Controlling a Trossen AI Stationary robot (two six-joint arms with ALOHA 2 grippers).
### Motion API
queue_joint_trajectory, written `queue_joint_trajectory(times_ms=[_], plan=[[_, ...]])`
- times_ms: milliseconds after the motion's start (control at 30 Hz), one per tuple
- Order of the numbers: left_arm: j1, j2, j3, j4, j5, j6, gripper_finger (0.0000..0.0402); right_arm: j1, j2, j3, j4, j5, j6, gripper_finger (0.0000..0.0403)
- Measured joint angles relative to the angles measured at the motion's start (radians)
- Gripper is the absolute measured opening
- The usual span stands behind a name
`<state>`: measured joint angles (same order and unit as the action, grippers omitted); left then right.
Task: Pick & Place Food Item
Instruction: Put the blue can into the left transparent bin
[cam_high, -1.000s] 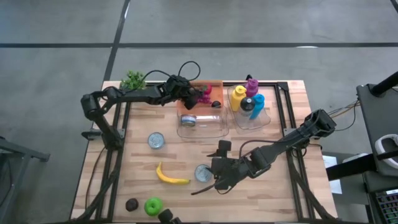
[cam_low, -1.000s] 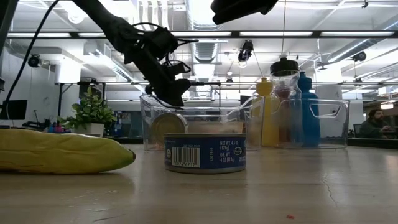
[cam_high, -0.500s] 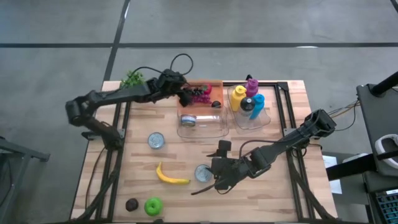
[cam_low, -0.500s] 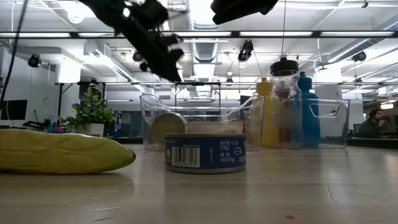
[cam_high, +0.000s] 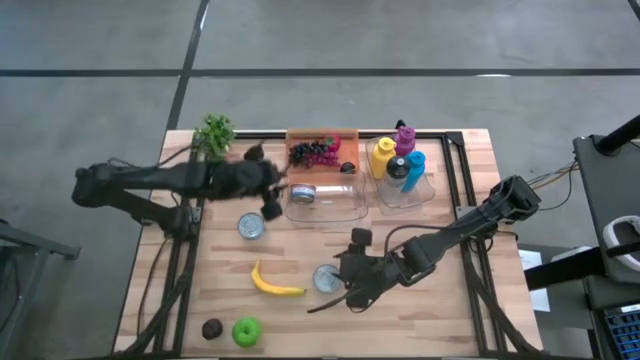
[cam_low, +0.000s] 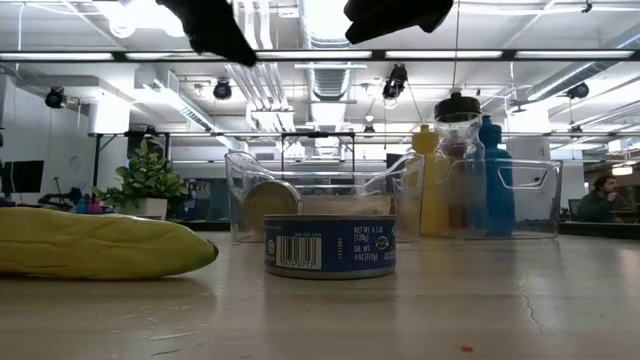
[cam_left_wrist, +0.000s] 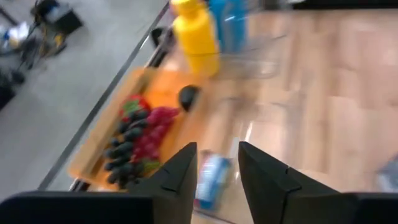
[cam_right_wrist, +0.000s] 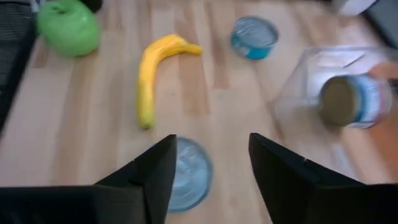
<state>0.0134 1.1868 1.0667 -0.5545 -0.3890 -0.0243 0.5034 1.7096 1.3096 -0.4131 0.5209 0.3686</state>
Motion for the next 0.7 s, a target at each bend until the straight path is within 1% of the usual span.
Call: queue_joint_trajectory(times_ms=[67, 267, 400, 500, 600, 700], plan=[[-0.100, -0.014, -0.009, 0.002, -0.064, -0.023, 0.0112, 0.003, 0.000, -0.008, -0.001, -0.008, 0.034, 0.0173], [-0.401, -0.019, -0.035, 0.016, -0.311, -0.092, 0.0106, 0.005, 0.000, -0.050, 0.000, -0.035, 0.118, 0.0095], [-0.569, -0.019, -0.068, 0.043, -0.449, -0.124, 0.0106, 0.000, 0.001, -0.085, 0.001, -0.036, 0.209, 0.0043], [-0.662, -0.019, -0.109, 0.108, -0.507, -0.132, 0.0106, -0.008, 0.001, -0.104, 0.003, -0.039, 0.277, 0.0014], [-0.715, -0.019, -0.148, 0.166, -0.523, -0.129, 0.0106, -0.018, 0.006, -0.115, 0.004, -0.063, 0.326, 0.0009], [-0.733, -0.019, -0.175, 0.196, -0.528, -0.117, 0.0106, -0.030, 0.019, -0.118, 0.006, -0.106, 0.378, 0.0008]])
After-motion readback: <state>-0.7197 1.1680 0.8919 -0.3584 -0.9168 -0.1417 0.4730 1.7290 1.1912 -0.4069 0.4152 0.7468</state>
